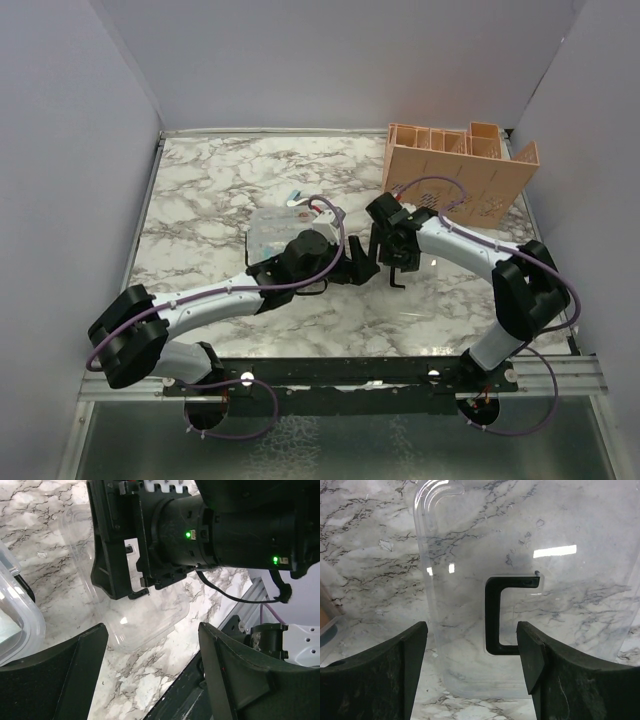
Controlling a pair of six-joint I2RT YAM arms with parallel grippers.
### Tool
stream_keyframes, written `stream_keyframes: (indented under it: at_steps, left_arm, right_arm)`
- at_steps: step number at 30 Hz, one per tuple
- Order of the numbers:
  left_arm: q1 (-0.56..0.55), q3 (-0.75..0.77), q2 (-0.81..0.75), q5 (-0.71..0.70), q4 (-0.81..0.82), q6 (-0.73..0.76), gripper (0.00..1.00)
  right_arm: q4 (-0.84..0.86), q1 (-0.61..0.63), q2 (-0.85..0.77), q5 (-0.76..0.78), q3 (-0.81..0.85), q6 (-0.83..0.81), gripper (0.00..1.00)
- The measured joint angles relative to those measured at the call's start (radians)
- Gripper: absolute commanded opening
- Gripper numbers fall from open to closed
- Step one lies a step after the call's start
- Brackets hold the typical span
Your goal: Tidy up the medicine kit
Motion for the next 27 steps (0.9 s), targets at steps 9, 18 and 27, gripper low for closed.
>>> stream_keyframes:
  at_steps: [9, 18, 27]
  left_arm:
    - [-0.001, -0.022, -0.017, -0.035, 0.0, -0.001, 0.75]
    - [-0.001, -0.032, -0.02, -0.045, -0.001, -0.004, 0.75]
    - [-0.016, -0.047, -0.018, -0.053, 0.0, -0.023, 0.79]
  right_arm:
    - [0.001, 0.001, 0.074, -0.014, 0.05, -0.037, 0.73]
    - [0.005, 0.011, 0.127, -0.005, 0.065, -0.033, 0.69]
    - [-0.008, 0.021, 0.152, 0.043, 0.081, -0.01, 0.47]
